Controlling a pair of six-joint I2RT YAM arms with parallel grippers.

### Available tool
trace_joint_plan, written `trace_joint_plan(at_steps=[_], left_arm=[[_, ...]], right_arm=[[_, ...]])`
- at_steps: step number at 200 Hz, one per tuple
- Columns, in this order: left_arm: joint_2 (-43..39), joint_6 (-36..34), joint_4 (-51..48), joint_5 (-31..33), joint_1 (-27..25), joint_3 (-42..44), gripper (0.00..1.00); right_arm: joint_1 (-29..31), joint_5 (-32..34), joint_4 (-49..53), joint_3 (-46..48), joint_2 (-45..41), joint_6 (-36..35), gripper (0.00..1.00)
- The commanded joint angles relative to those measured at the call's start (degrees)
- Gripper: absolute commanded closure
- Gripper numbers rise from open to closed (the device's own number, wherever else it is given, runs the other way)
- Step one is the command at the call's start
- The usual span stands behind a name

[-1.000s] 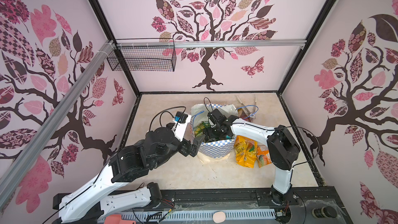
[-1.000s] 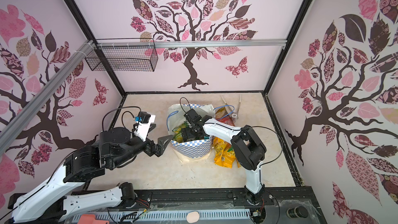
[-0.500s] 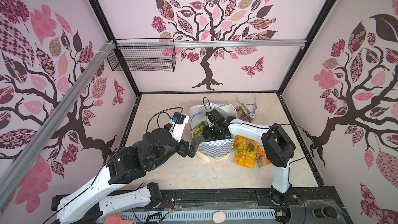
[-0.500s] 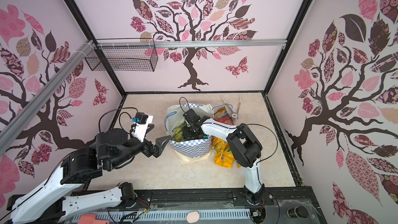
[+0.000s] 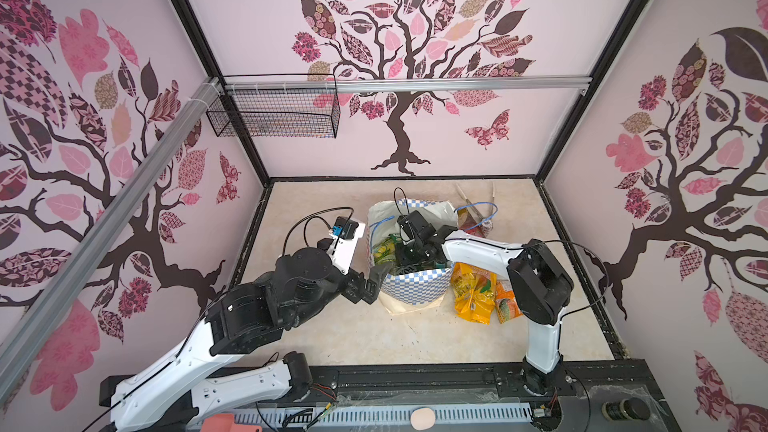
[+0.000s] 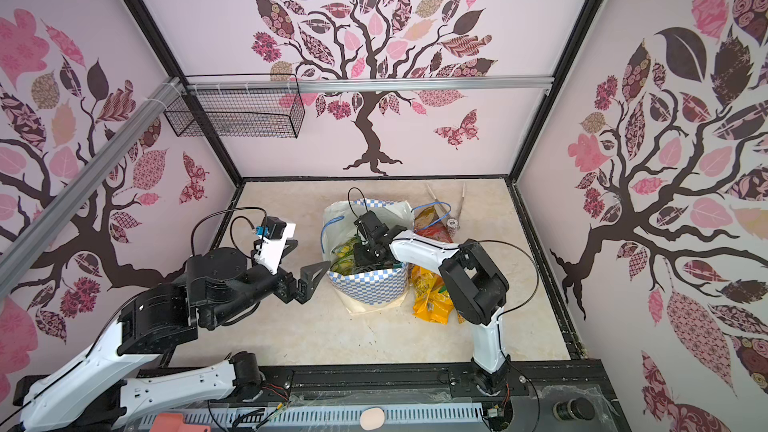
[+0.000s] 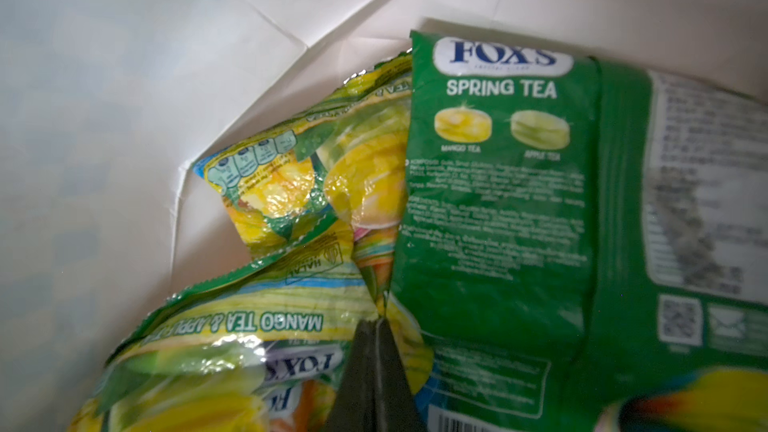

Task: Take the snacks out of the paper bag
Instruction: 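Lower the right gripper into the bag onto the green Fox's candy bags, then grasp a green Fox's mango tea candy bag and lift it out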

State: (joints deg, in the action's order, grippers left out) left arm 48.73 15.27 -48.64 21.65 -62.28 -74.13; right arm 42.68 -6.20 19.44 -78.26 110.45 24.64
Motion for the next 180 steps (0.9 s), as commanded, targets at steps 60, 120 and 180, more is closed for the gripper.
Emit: trace_joint_plan(at_steps=[60,120,180], left_arm=[[-0.7,0.64,-0.23,0.67,0.1,1.28,0.02],[-0.92,0.82,-0.23,0.92,0.17,1.45,0.02],[-0.64,0.82,0.14,0.59,0.07,1.49,0.02]], right_arm=[[0.2,3.0,2.58,0.56,-10.7,1.43,1.0],[0.2,4.15,2.49,-1.46,-17.02,2.84,1.0],[0.18,7.64,-0.64,-0.85,-23.96,3.37,1.0]])
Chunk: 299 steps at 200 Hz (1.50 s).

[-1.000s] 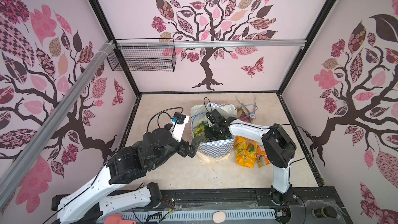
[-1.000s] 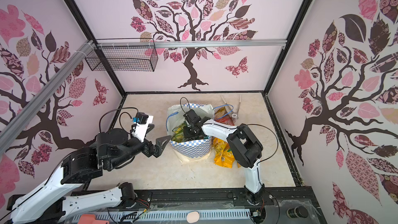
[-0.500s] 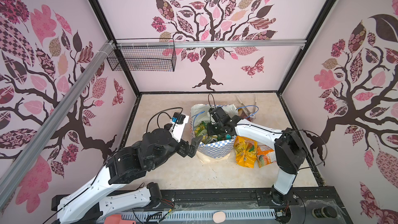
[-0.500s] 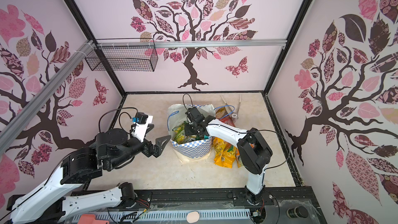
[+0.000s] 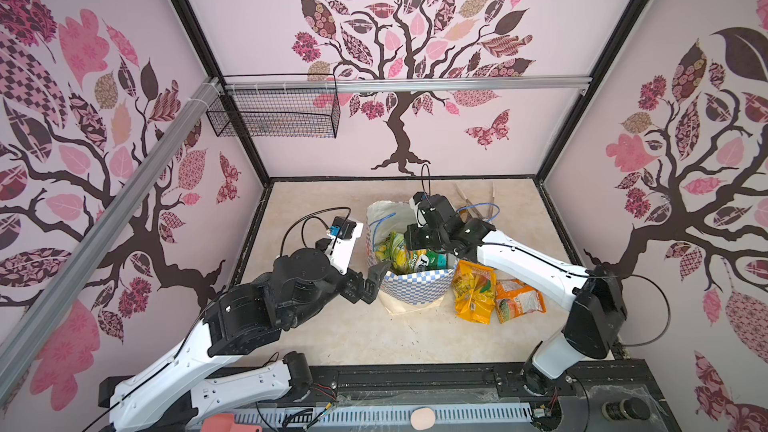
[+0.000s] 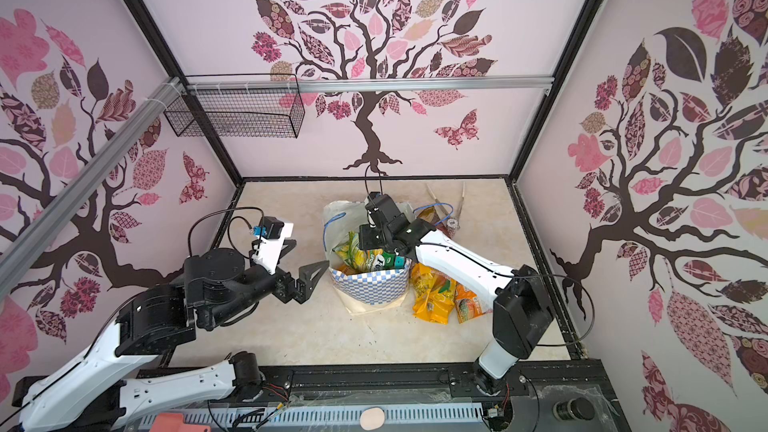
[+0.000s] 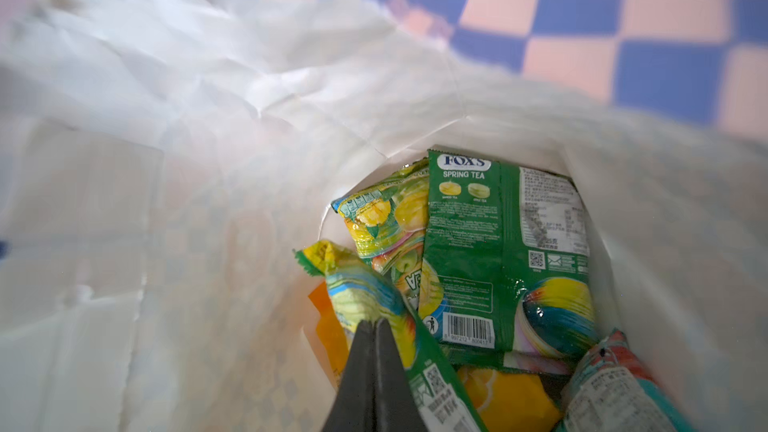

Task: Take the snacks out of the paper bag
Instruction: 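Grasp a green Fox's mango tea candy bag and lift it out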

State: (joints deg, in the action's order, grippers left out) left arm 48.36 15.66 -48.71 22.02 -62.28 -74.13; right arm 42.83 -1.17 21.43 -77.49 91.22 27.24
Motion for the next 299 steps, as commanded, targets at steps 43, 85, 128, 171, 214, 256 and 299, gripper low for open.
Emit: trace_joint_plan(at_steps=[43,85,128,171,214,256,299], left_arm=[[-0.19,0.42,0.28,0.18,0.1,1.42,0.02],[0.18,0.25,0.58,0.07,0.16,1.34,0.02],[0.31,0.07,0.98,-0.13,0.14,1.1,0.02],[1.65,0.2,0.03,-2.1,0.11,-1.09,0.02],[2.88,-0.61,0.43,-7.18,0.05,-2.44,0.01],[2.65,-1.06,0.72,-8.55,0.12,-2.47,0.01],[2.15,-3.07,3.05,-13.29,0.13,-1.99,0.01]], right_arm=[[0.01,2.51,-2.14,-2.17,-6.29,1.13,1.0],[0.06,2.2,-1.48,-3.99,-7.42,1.19,1.0],[0.03,2.05,-0.69,-7.06,-9.69,1.35,1.0],[0.06,3.97,1.04,-10.89,-12.09,0.53,1.0],[-0.29,8.79,4.73,-18.21,-12.27,-3.14,1.0],[-5.13,8.78,7.96,-27.38,-10.36,-5.01,1.0],[-13.22,8.89,8.61,-32.23,-10.1,-5.8,1.0]])
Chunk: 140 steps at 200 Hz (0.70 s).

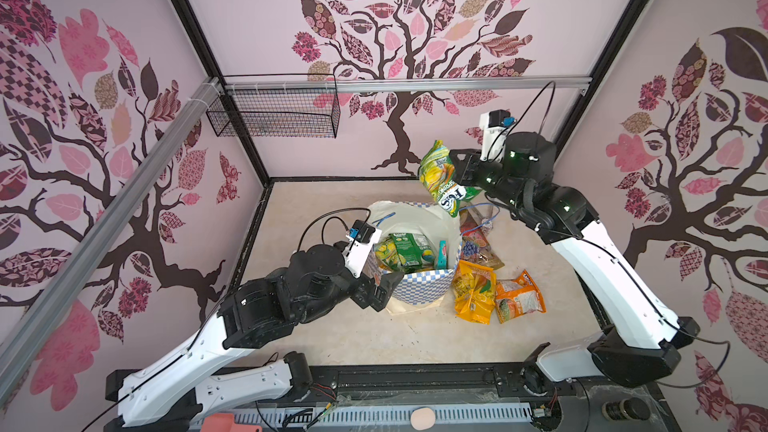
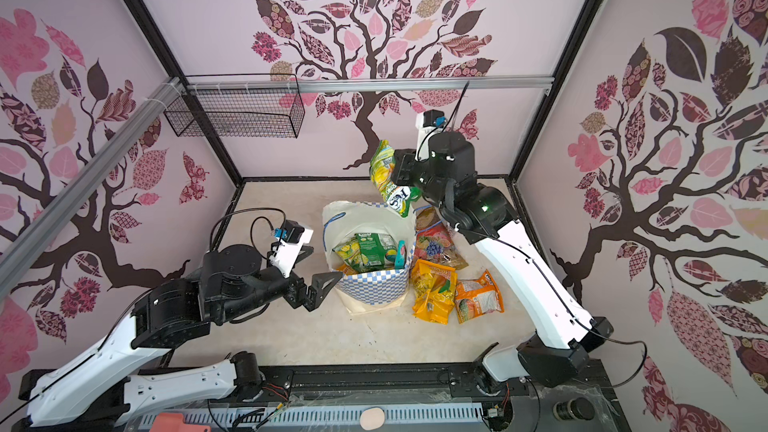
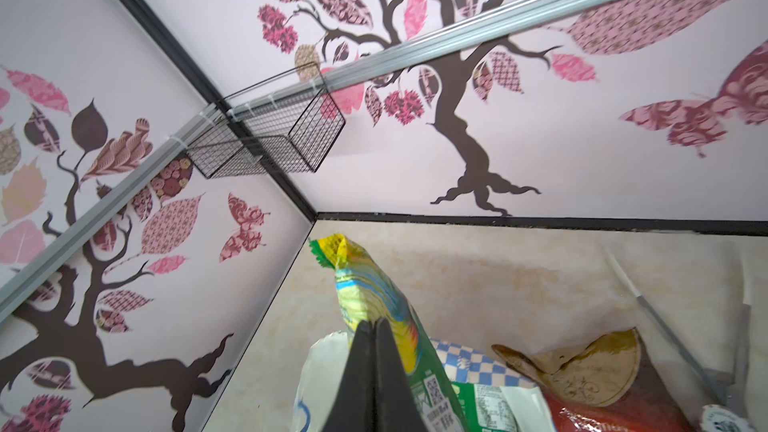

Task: Take the snacks out of the paper bag
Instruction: 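Grasp a green Fox's mango tea candy bag and lift it out, then lower the green Fox's candy bag onto the table beside the snacks and release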

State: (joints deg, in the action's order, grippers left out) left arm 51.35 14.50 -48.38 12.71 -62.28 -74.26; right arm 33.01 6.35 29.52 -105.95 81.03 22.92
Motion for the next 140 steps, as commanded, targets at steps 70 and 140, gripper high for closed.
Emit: trace_joint_plan(at_steps=[70,140], left_arm=[[1.05,-3.84,2.57,-9.08,-1.41,-3.01,0.01],[2.52,-5.19,1.18,-1.99,-6.59,-3.96,0.01]], right_arm=[[-20.02,-0.21,1.85,-4.3,-1.76,0.49,1.0],[-34.69,-2.97,-4.43,12.14,-5.94,5.49,1.0]])
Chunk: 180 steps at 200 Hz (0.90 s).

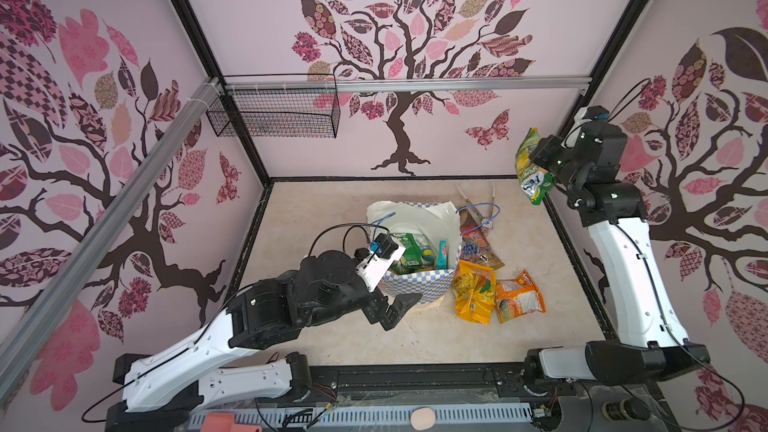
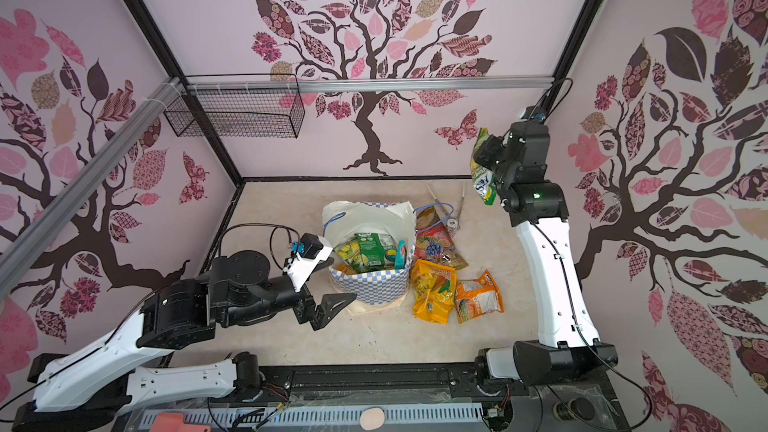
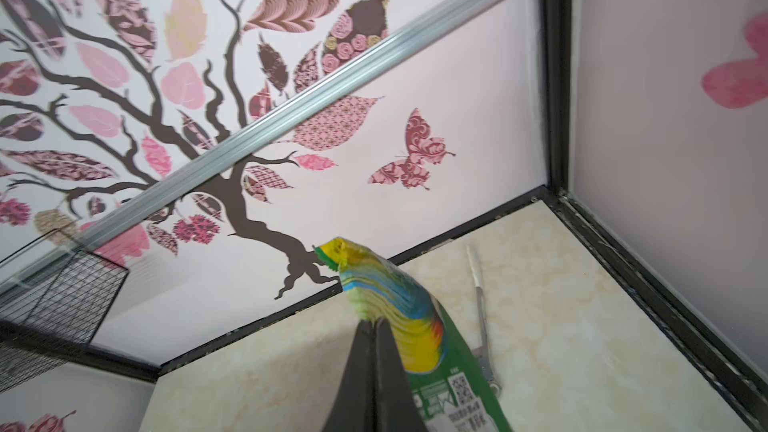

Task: Take the snacks out of the paper bag
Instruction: 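Lower the green Fox's candy bag onto the table beside the snacks and release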

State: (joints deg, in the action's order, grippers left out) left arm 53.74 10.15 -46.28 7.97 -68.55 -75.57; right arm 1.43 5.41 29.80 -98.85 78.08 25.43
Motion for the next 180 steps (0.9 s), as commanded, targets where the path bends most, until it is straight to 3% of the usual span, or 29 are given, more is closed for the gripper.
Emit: trace_joint_plan(at_steps=[1,66,180], left_arm=[[0.14,-0.84,-0.96,2.75,-0.33,-2.65,0.01],[-0.52,-1.1,-0.32,3.21,-0.31,-1.9,0.01],[0.14,-0.36,0.04,4.43,-0.33,-1.07,0.01]], right_arm=[[-3.28,-2.14,-4.91,5.45,-3.01,3.1,1.0],[-4.52,-1.87,-13.48,23.66,-3.66,6.11,1.0],[-5.98,-6.95,-23.3,40.26,2.17,9.77,1.0]])
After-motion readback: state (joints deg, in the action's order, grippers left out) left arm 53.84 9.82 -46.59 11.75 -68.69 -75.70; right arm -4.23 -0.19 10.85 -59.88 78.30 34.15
